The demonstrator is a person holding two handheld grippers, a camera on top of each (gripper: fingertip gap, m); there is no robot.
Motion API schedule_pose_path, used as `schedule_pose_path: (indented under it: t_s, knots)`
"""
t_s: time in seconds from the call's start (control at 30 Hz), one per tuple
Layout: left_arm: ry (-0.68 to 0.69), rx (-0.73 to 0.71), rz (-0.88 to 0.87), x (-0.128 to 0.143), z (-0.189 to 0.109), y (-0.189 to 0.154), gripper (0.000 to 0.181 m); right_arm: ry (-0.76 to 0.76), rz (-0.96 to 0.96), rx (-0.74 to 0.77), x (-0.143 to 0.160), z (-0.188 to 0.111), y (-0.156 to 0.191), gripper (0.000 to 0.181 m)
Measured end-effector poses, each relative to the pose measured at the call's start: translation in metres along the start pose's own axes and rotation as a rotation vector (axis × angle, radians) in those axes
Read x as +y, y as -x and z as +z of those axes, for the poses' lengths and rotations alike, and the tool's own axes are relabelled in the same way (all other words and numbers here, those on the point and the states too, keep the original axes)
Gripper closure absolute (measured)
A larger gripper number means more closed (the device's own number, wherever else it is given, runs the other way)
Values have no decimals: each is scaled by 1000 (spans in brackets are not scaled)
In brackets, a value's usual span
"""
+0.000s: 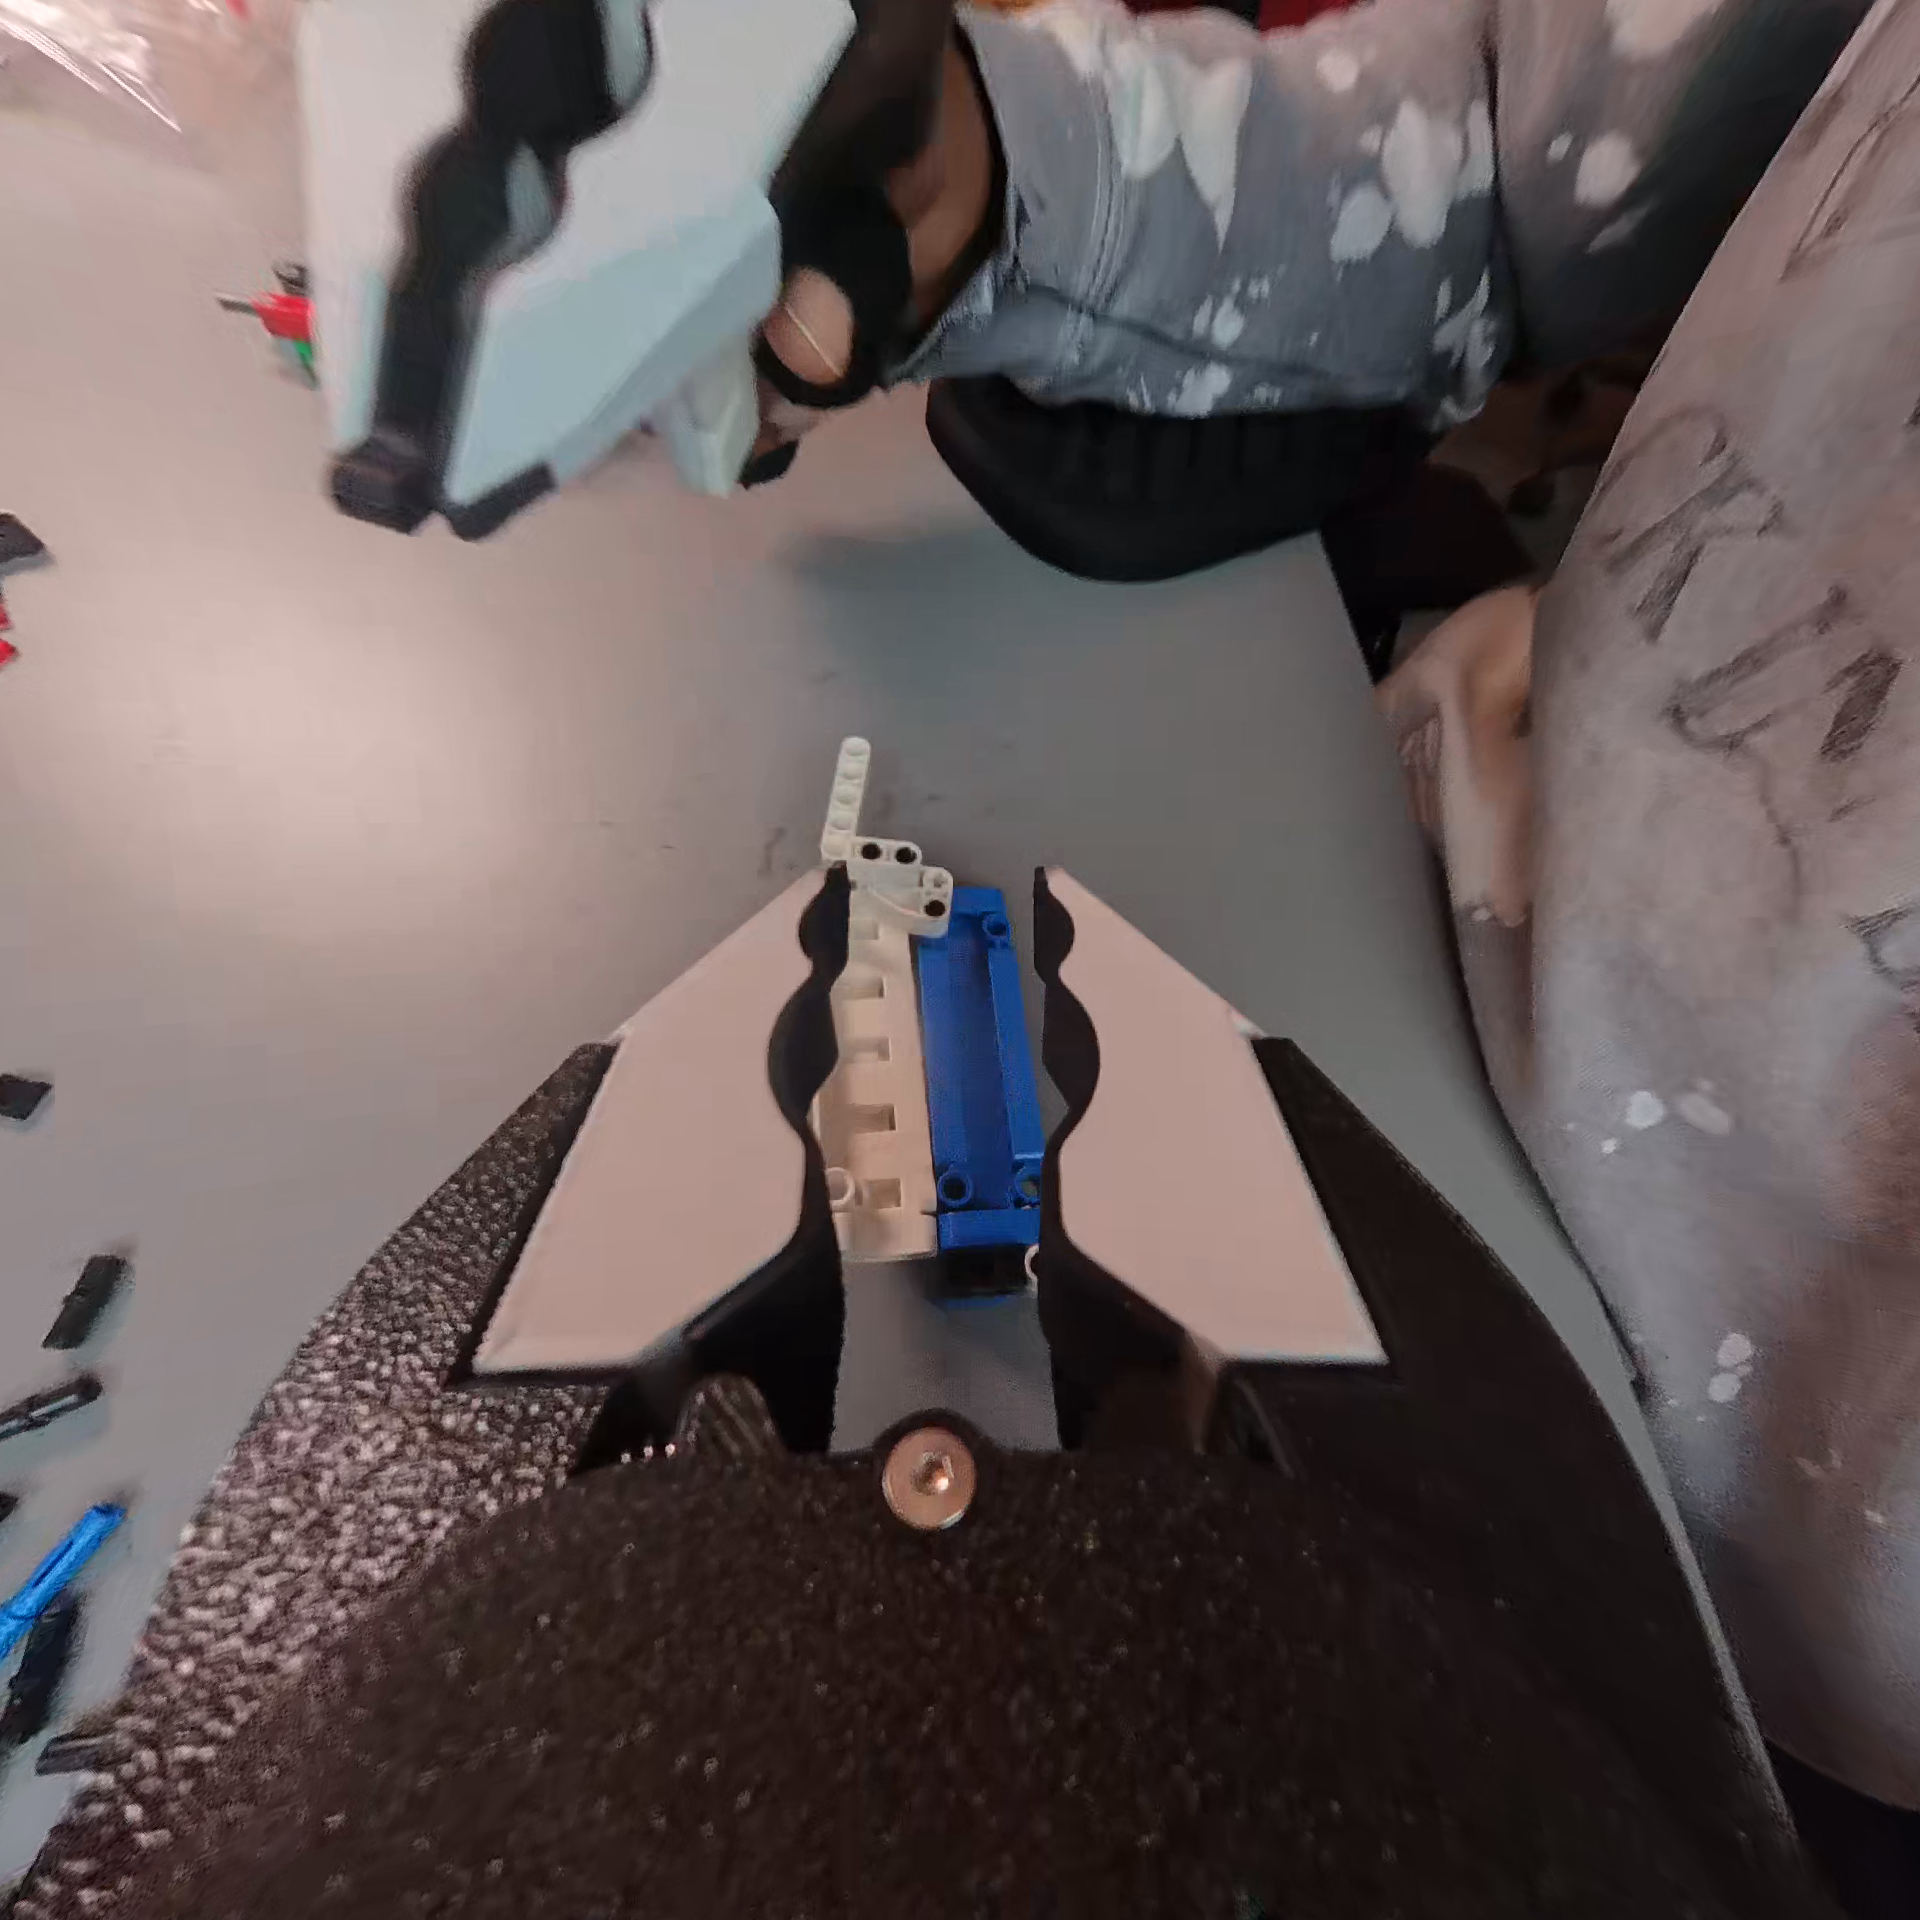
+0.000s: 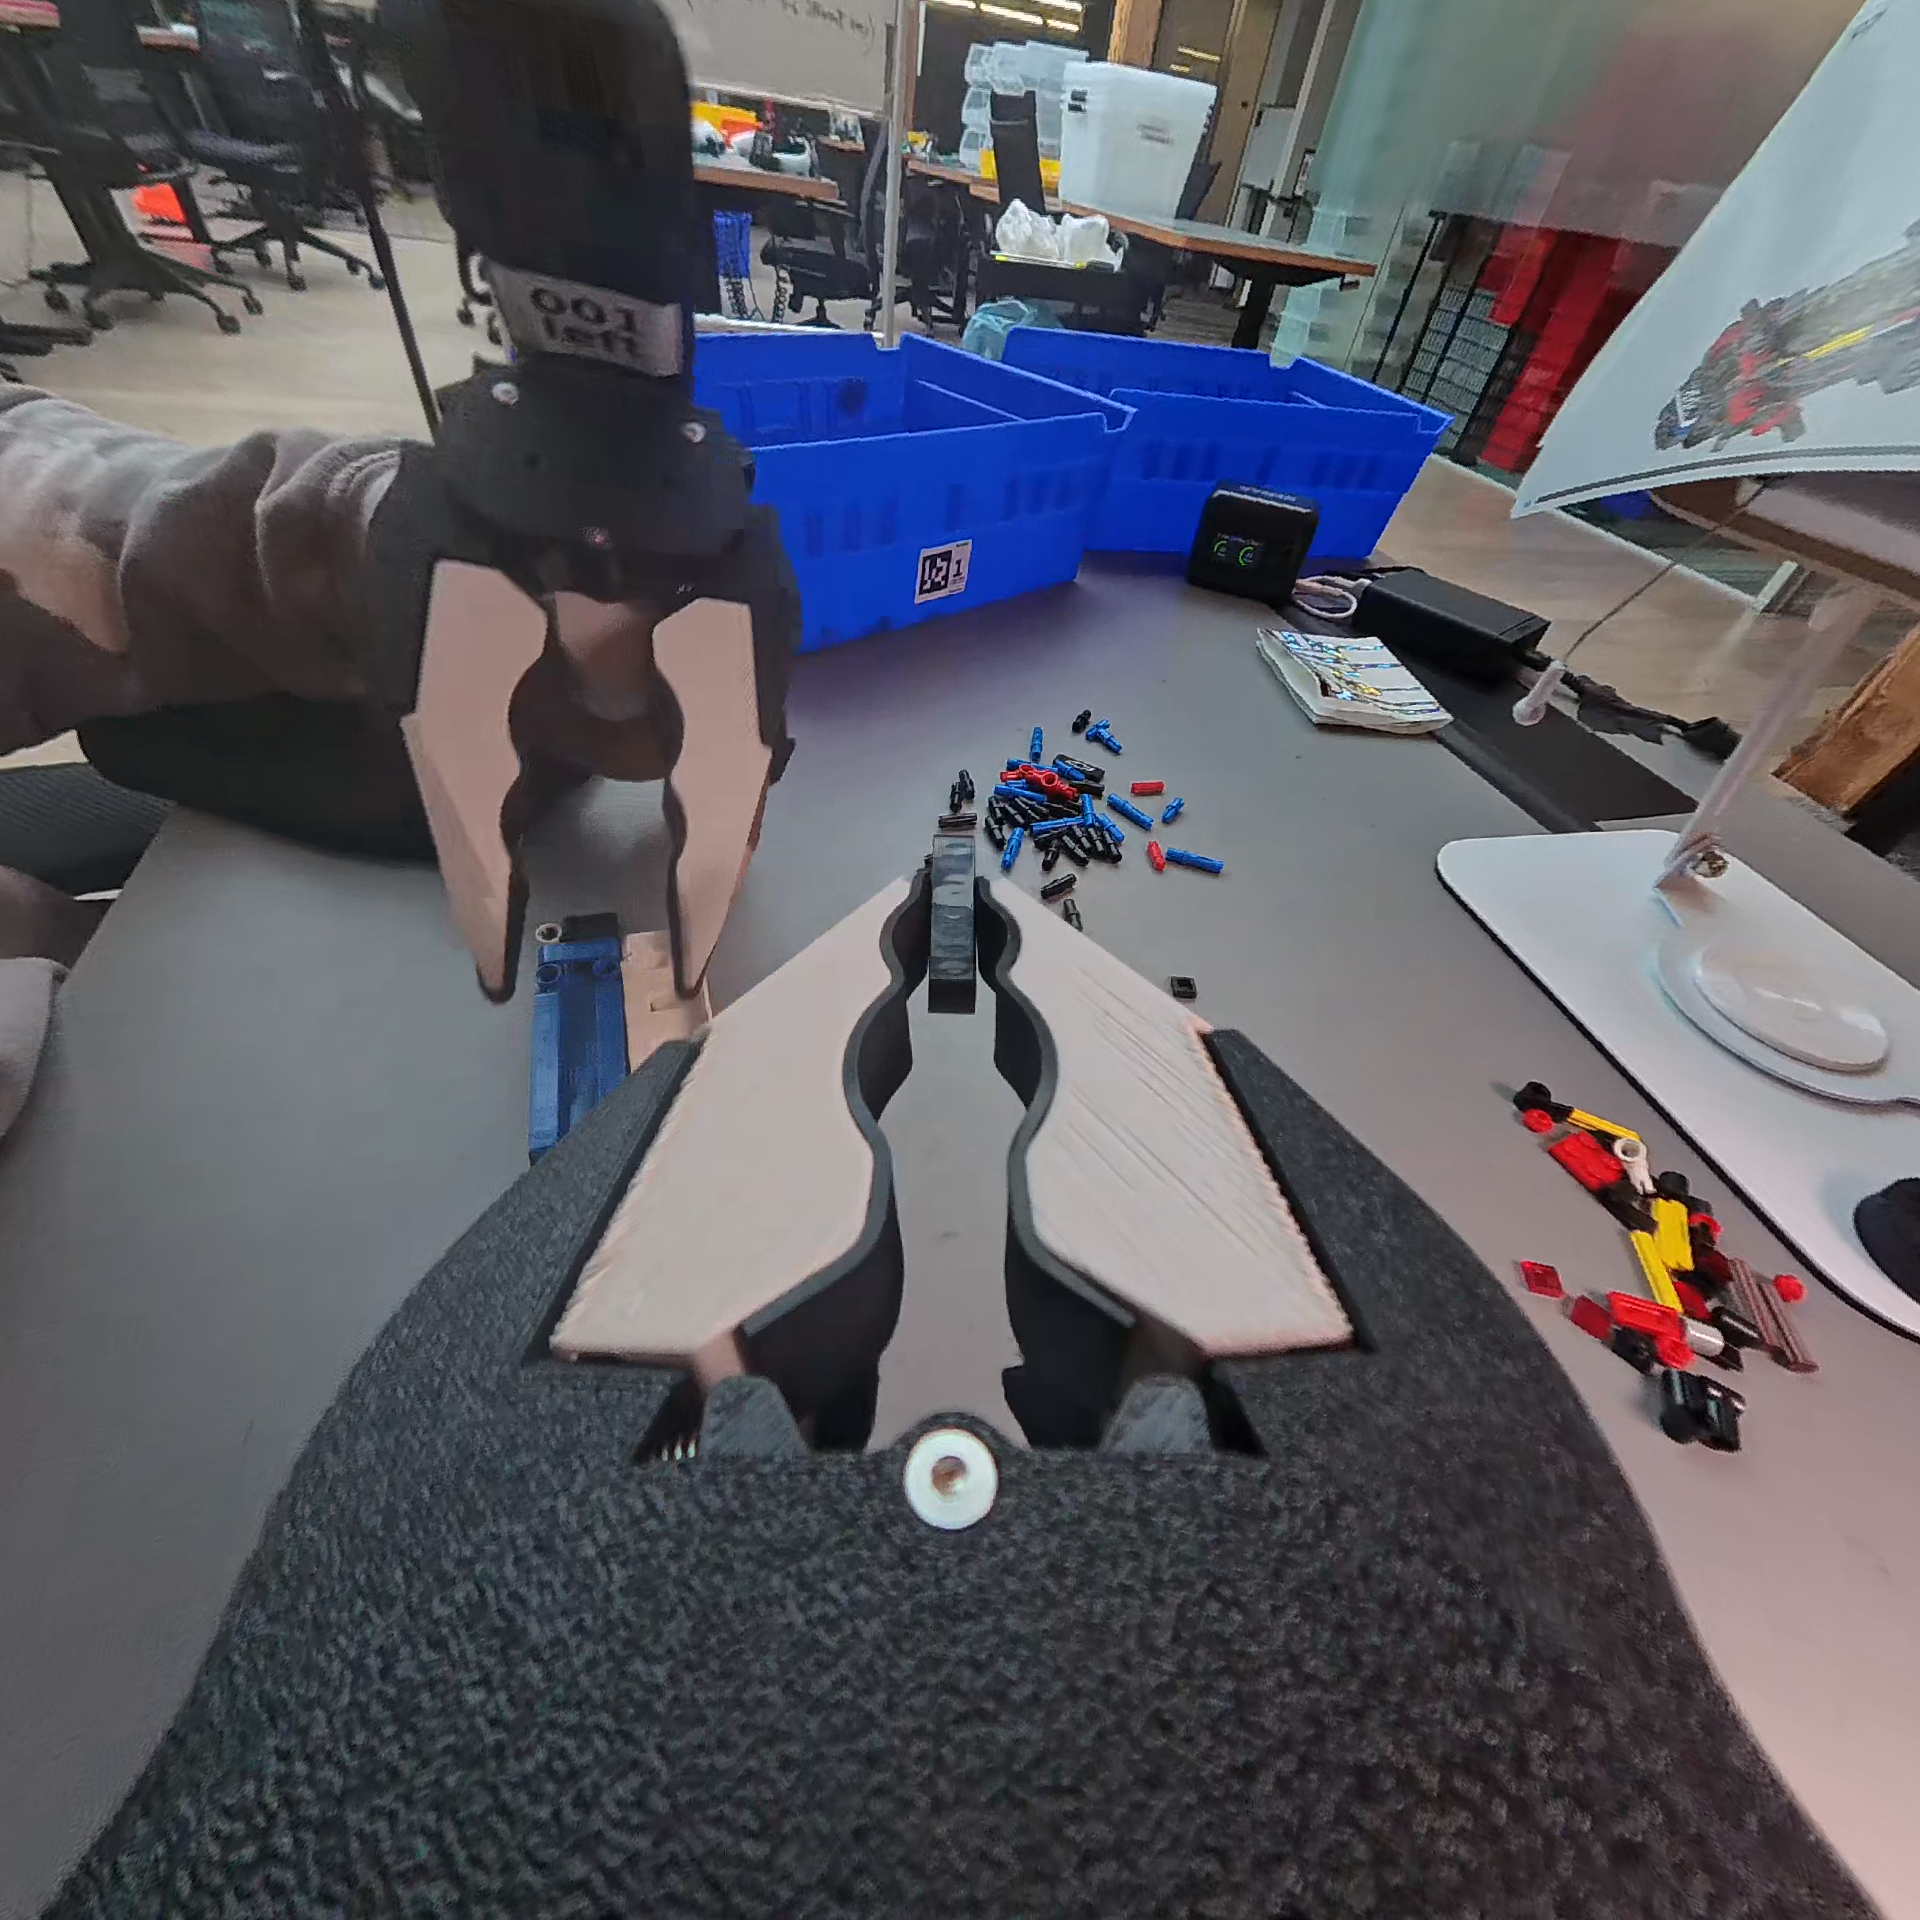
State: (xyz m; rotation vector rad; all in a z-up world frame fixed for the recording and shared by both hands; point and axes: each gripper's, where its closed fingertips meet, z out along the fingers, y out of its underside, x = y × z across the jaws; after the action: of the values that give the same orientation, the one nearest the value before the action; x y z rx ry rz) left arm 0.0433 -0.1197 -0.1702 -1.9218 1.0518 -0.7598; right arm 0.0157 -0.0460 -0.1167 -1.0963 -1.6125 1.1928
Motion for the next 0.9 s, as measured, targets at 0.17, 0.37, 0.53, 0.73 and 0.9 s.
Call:
schedule_pose_path:
  t_s: [0.17, 0.37, 0.53, 0.73, 0.9]
  knots:
    - [-191, -26, -183, -24, -23, 22, 154, 36, -107, -36, 7, 5, 14, 173]
    - [-314, 13, -394, -34, -25, 33, 157, 47, -282, -32, 8, 12, 31, 173]
    - [-328, -8, -429, -34, -25, 39, 161, 57, -454, 2, 9, 17, 40, 173]
    - [-344, 31, -423, -39, -24, 31, 174, 33, -560, 28, 2, 17, 45, 173]
    - [-351, -254, -223, -59, -68, 47, 176, -72, -398, 113, -23, 6, 25, 153]
